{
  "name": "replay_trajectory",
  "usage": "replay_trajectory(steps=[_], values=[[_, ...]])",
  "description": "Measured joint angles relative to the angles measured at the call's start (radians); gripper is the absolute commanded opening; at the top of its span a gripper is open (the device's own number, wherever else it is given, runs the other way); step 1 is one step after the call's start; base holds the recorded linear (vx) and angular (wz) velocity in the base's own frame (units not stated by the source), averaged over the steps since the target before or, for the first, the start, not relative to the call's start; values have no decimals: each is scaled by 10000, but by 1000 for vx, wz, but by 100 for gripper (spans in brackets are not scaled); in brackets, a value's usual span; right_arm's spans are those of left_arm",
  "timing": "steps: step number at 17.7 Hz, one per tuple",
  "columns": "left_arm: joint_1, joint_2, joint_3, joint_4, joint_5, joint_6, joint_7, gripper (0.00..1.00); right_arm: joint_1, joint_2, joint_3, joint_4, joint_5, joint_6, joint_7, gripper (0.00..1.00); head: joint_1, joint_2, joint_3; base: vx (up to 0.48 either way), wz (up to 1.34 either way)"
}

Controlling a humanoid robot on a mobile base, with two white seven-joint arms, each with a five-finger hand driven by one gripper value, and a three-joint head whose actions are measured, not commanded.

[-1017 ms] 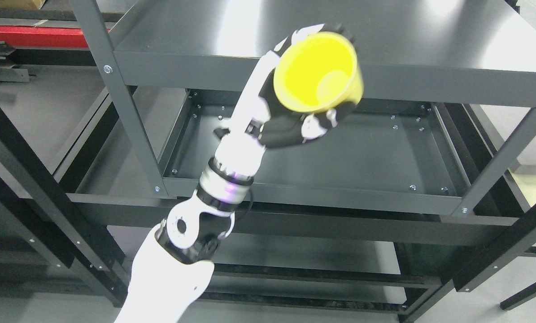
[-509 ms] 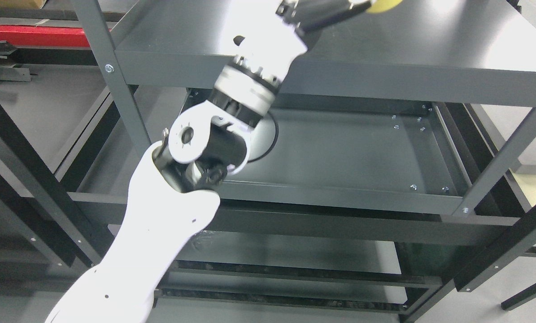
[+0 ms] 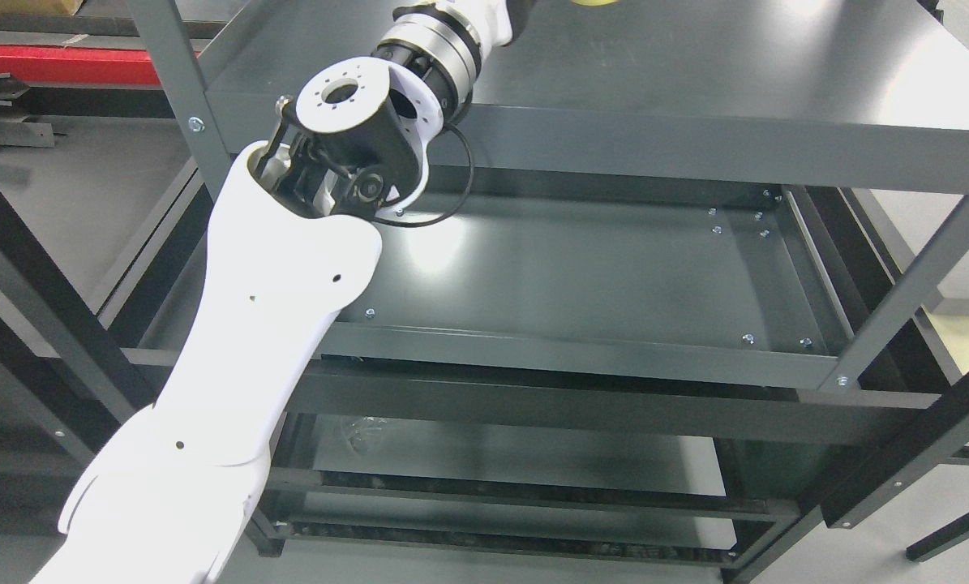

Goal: Place yellow IKEA cup on middle right shelf
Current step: 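Raise the cup with the left hand onto the upper shelf, then release the cup on the shelf and pull the left hand back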

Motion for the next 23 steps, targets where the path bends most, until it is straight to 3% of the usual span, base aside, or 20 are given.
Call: replay_trajectory(steps=[2,9,23], values=[[-108,0,84,346,-128,359,5,63,0,0,0,0,0,0,0,99,0,0,0,0,0],[-249,0,156,1066,-315,1146,-482,96,0,0,0,0,0,-1,0,99,0,0,0,0,0],[-181,0,382,241,-561,1216,-838,99,0,0,0,0,0,-51,0,99,0,-1,0,0,0]])
